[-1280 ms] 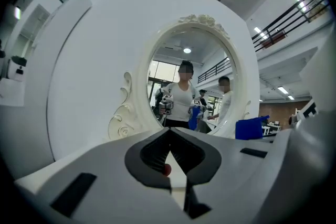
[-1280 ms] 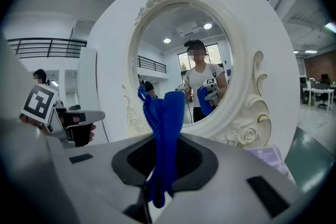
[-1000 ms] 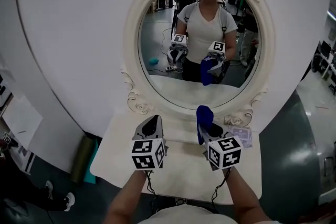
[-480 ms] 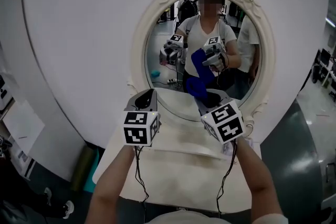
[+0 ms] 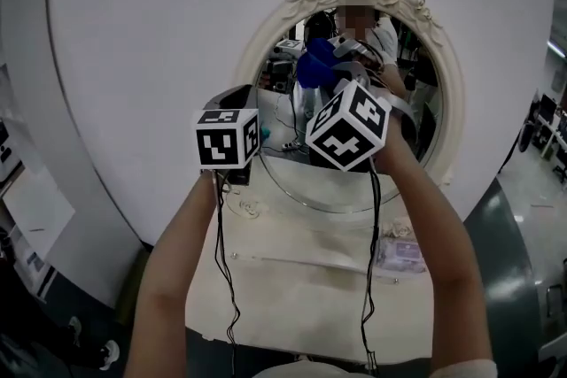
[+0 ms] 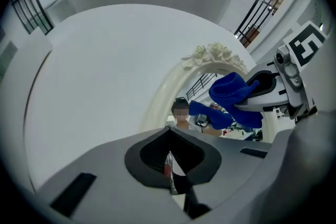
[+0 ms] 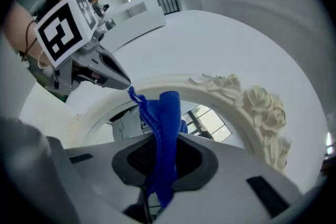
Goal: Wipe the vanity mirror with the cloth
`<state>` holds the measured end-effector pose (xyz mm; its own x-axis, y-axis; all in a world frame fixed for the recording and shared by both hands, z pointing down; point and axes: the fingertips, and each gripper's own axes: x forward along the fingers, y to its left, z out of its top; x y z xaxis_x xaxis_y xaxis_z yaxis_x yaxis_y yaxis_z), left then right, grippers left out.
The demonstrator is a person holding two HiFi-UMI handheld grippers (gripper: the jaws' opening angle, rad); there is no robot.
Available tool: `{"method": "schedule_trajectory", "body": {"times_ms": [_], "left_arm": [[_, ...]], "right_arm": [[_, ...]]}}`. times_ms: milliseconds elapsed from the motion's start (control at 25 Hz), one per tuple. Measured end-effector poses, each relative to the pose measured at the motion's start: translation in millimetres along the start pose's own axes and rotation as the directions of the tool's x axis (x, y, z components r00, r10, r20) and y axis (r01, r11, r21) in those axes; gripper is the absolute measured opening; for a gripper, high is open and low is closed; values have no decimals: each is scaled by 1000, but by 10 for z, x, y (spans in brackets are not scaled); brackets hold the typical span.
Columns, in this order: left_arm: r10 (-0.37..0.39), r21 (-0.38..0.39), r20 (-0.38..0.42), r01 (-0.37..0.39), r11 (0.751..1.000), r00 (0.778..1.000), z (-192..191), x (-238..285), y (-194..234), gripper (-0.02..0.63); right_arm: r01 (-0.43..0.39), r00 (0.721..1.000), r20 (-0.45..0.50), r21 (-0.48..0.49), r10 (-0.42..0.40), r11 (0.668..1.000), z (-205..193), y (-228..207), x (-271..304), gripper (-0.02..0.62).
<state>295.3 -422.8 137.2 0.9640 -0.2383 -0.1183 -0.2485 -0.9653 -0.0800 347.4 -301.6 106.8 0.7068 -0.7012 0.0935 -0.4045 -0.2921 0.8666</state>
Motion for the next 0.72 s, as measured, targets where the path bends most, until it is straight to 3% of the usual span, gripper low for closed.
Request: {"method": "schedule_trajectory", "body": {"times_ms": [120,280,720], "left_arm": [[10,20,35,-11,1000,999,224,42,97,4],[11,32,43,-12,999,999,338,44,165,3],[26,33,-10,-25,999,1000,25,1,281,3]], "right_arm": [[62,997,-30,-110,-65,992,175,-171,109,72],[110,992,-42,-164,-118,980,332,-272,223,72],[94,989,-94,-222,-118,971,436,-39,555,72]]}}
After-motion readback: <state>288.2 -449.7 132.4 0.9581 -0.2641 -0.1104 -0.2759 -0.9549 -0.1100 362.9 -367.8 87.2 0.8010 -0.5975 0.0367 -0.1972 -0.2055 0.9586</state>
